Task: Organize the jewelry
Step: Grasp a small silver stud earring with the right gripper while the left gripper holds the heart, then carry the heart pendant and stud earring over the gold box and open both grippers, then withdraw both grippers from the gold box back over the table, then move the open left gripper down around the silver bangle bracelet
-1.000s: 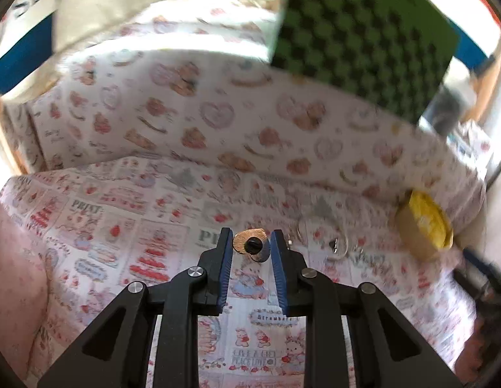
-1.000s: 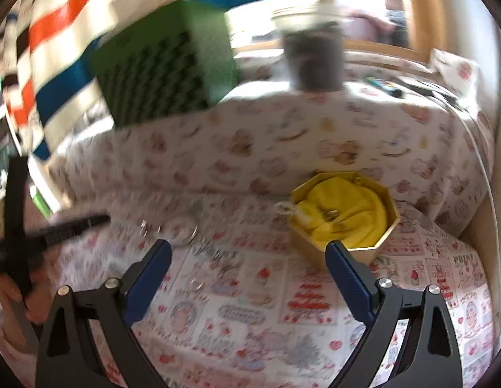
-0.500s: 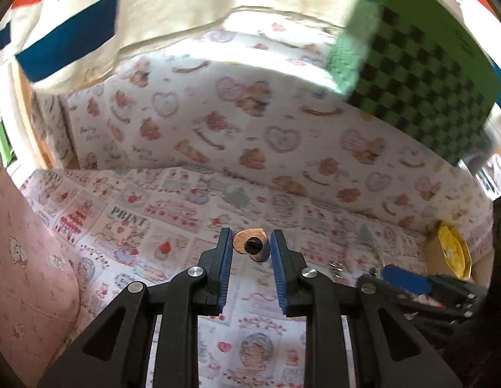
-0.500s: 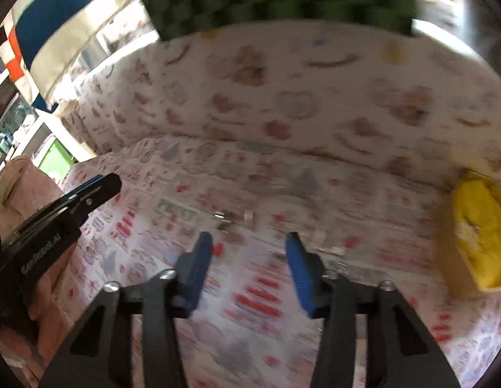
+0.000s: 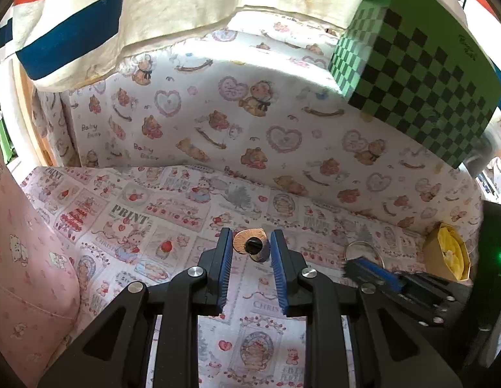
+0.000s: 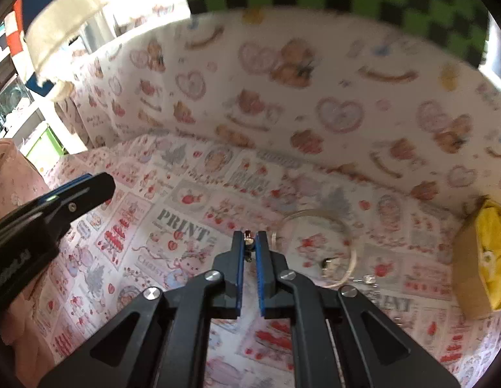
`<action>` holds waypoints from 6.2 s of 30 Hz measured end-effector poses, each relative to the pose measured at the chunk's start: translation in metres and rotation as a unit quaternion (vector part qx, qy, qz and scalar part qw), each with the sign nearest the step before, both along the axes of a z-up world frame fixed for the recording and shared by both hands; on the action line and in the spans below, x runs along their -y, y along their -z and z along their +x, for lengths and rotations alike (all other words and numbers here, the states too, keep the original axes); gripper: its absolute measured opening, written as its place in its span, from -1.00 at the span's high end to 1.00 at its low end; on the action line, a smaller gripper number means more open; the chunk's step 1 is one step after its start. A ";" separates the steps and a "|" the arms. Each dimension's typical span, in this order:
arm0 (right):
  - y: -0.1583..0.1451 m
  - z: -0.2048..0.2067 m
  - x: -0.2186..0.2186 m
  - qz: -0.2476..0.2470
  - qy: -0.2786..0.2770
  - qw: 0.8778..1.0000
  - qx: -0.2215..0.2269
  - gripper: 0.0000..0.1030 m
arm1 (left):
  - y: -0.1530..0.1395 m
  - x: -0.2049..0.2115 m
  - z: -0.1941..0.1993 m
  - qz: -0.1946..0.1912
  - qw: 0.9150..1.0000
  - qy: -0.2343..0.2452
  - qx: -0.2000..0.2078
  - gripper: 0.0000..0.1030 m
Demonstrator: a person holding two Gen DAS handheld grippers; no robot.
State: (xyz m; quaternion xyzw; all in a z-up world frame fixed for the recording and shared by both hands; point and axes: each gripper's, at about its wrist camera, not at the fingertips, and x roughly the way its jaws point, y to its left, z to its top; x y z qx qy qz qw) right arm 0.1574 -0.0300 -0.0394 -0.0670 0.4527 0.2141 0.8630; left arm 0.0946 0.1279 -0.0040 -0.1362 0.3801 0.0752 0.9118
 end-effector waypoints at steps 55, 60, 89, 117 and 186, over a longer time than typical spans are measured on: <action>-0.038 -0.037 0.244 0.073 0.117 0.970 0.201 0.88 | -0.033 0.243 0.057 0.072 0.973 0.209 0.067 0.56; -0.036 -0.036 0.244 0.073 0.119 0.971 0.196 0.87 | -0.027 0.233 0.058 0.053 0.976 0.206 0.054 0.56; -0.053 -0.053 0.281 0.130 0.175 0.954 0.205 0.04 | -0.036 0.263 0.066 0.003 0.963 0.270 0.027 -0.26; -0.054 -0.088 0.232 0.069 0.160 0.949 0.264 -0.84 | -0.023 0.109 -0.017 0.093 0.976 0.138 0.139 -0.77; -0.024 -0.072 0.203 0.031 0.118 0.981 0.152 -0.99 | 0.046 0.156 0.125 0.105 0.962 0.190 -0.164 -0.28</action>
